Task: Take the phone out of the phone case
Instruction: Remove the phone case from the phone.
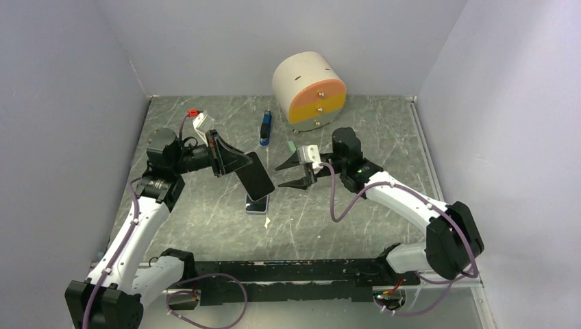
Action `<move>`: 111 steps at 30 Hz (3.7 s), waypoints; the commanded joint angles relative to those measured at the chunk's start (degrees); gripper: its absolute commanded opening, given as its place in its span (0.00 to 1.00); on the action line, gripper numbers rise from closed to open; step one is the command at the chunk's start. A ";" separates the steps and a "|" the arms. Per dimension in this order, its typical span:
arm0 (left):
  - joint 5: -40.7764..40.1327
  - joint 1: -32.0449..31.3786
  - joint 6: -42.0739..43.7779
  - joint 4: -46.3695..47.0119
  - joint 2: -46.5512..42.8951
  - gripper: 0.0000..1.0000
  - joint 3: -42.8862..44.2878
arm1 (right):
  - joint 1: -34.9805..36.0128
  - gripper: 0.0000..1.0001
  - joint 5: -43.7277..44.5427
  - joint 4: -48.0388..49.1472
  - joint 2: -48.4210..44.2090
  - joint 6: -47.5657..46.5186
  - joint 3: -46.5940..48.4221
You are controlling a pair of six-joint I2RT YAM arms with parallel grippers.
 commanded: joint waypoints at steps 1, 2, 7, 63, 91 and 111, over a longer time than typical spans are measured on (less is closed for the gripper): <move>5.39 0.19 -2.69 7.58 0.04 0.03 3.05 | 0.69 0.51 -4.06 -5.89 1.56 -5.31 3.69; 5.74 0.19 -2.56 7.33 0.16 0.02 3.30 | 0.92 0.50 -4.14 -7.13 1.88 -6.18 4.27; 6.55 0.19 -2.37 7.25 0.27 0.02 3.76 | 1.65 0.48 -5.02 -12.45 3.11 -10.07 6.49; 7.59 0.10 -11.56 15.93 1.33 0.03 1.15 | 2.84 0.34 -6.23 -19.62 5.49 -15.59 12.21; 11.39 -3.58 -15.91 10.11 6.05 0.02 2.69 | 3.95 0.02 1.61 -34.83 7.82 -40.07 24.18; 9.18 -6.03 -11.24 5.24 5.97 0.02 4.31 | 6.23 0.00 9.64 -19.84 7.86 -30.07 22.04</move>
